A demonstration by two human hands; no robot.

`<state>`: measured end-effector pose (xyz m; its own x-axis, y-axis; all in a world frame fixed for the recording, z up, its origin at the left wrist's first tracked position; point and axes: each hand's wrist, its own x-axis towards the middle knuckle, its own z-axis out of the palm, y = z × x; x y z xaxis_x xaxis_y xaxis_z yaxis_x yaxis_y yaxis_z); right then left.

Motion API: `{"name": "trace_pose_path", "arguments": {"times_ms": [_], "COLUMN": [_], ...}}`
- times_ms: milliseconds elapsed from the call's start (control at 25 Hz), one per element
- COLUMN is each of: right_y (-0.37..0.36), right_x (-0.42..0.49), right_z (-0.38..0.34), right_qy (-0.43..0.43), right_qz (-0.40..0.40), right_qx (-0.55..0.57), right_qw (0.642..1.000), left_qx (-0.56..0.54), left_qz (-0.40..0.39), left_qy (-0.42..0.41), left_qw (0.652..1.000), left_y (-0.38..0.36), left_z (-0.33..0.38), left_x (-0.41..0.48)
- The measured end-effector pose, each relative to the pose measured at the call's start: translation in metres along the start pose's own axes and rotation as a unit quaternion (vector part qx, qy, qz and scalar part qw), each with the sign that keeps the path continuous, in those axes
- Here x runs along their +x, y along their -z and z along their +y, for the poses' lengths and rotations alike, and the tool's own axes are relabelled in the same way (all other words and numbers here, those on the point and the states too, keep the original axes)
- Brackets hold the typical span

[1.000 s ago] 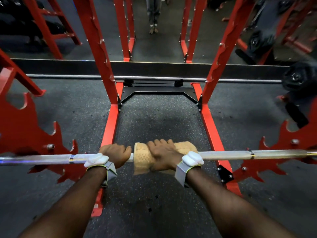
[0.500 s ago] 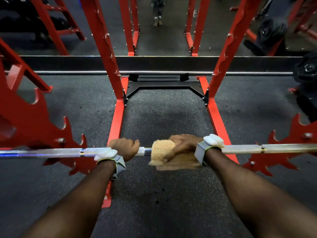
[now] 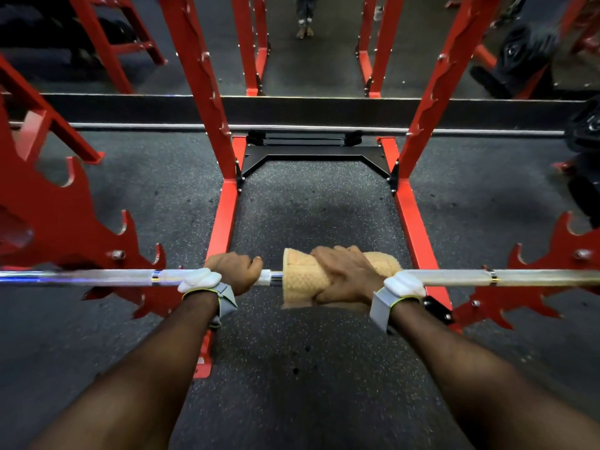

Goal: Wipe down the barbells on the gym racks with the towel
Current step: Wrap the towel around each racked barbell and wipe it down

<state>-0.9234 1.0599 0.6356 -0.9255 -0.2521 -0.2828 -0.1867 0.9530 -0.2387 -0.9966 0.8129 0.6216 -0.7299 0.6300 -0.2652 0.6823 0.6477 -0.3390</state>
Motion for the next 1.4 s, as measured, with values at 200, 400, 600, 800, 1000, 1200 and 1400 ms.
{"name": "trace_pose_path", "arguments": {"times_ms": [200, 400, 600, 800, 1000, 1200, 1400], "right_y": [0.021, 0.007, 0.005, 0.005, -0.025, -0.02, 0.026], "right_x": [0.014, 0.011, -0.007, -0.006, -0.007, -0.021, 0.015], "right_z": [0.016, 0.01, 0.038, 0.025, 0.003, 0.03, 0.045], "right_qy": [-0.04, -0.032, -0.034, -0.058, -0.031, -0.003, -0.106], "right_qz": [-0.13, -0.061, -0.035, -0.016, 0.165, 0.137, -0.265], "right_qx": [0.154, 0.107, 0.06, 0.017, -0.118, -0.068, 0.303], "right_qw": [0.979, 0.992, 0.997, 0.998, 0.979, 0.988, 0.909], "left_qx": [0.005, 0.008, 0.0, -0.02, 0.003, 0.011, 0.002], "left_qz": [0.0, 0.003, 0.002, -0.011, -0.012, -0.002, 0.015], "left_qy": [-0.009, -0.005, -0.012, 0.008, -0.001, 0.005, -0.006], "left_qw": [1.0, 1.0, 1.0, 1.0, 1.0, 1.0, 1.0], "left_y": [-0.001, 0.001, 0.001, 0.002, -0.001, -0.001, 0.003], "left_z": [-0.001, 0.001, -0.001, 0.0, 0.0, 0.0, -0.001], "left_x": [0.0, 0.001, 0.001, 0.002, 0.001, 0.001, -0.004]}}
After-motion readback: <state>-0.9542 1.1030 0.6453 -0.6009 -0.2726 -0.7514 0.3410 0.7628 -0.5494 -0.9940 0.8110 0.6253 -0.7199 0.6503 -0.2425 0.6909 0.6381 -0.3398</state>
